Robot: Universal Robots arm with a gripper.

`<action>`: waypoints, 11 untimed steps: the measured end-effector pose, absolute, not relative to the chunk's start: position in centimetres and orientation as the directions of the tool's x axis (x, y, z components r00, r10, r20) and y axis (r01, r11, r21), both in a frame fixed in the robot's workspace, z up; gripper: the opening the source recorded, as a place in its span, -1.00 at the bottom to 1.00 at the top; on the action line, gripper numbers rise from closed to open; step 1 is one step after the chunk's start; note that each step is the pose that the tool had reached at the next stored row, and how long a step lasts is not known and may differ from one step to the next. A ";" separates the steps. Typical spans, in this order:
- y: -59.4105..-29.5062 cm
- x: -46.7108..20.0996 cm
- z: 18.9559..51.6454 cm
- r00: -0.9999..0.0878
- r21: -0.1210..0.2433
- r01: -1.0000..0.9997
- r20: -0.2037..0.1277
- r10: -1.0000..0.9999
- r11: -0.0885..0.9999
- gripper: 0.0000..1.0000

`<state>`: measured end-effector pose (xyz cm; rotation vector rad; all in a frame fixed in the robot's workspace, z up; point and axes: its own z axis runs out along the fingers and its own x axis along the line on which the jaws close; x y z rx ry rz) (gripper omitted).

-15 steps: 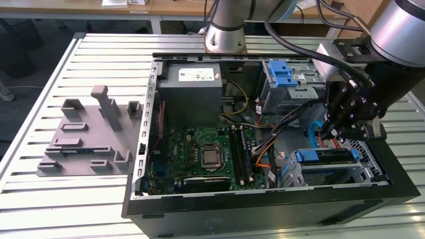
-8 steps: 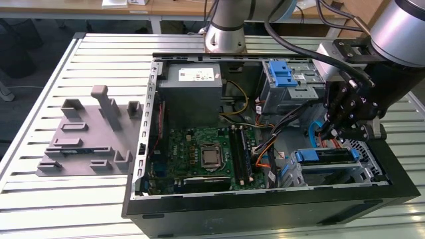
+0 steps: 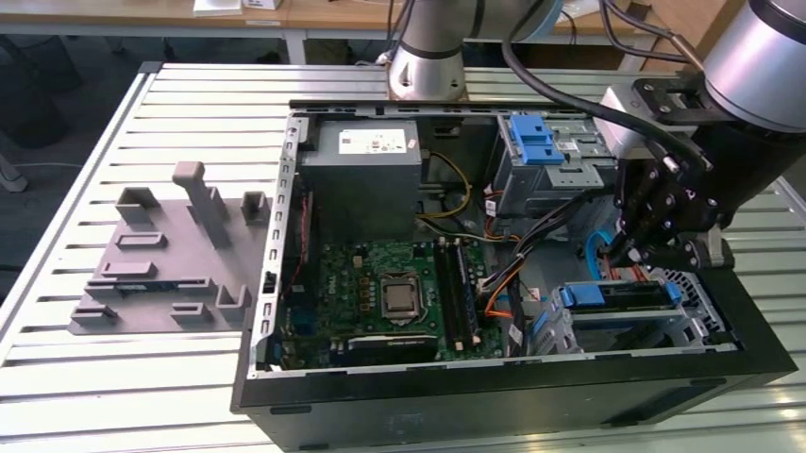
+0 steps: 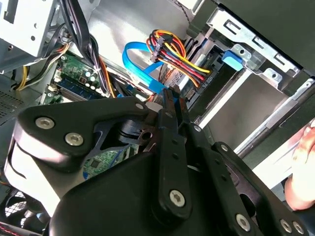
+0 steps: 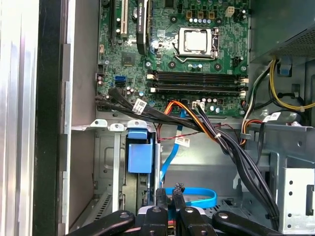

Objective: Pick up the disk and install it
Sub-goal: 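Insert the second disk wire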

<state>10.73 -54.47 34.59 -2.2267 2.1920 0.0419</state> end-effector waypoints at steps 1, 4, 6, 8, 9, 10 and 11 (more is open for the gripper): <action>-54.5 10.7 34.6 0.016 0.007 -1.000 -0.031 -0.999 -0.016 -0.68; -54.8 10.7 34.4 0.016 0.007 -1.000 -0.031 -0.999 -0.016 -0.68; -55.0 10.7 34.3 0.016 0.007 -1.000 -0.031 -0.999 -0.016 -0.68; -55.3 10.7 34.2 0.016 0.007 -1.000 -0.031 -0.999 -0.016 -0.68; -55.4 10.7 34.1 0.016 0.007 -1.000 -0.031 -0.999 -0.016 -0.68; -55.5 10.7 34.1 0.016 0.007 -1.000 -0.031 -0.999 -0.016 -0.68; -55.5 10.7 34.0 0.016 0.007 -1.000 -0.031 -0.999 -0.016 -0.68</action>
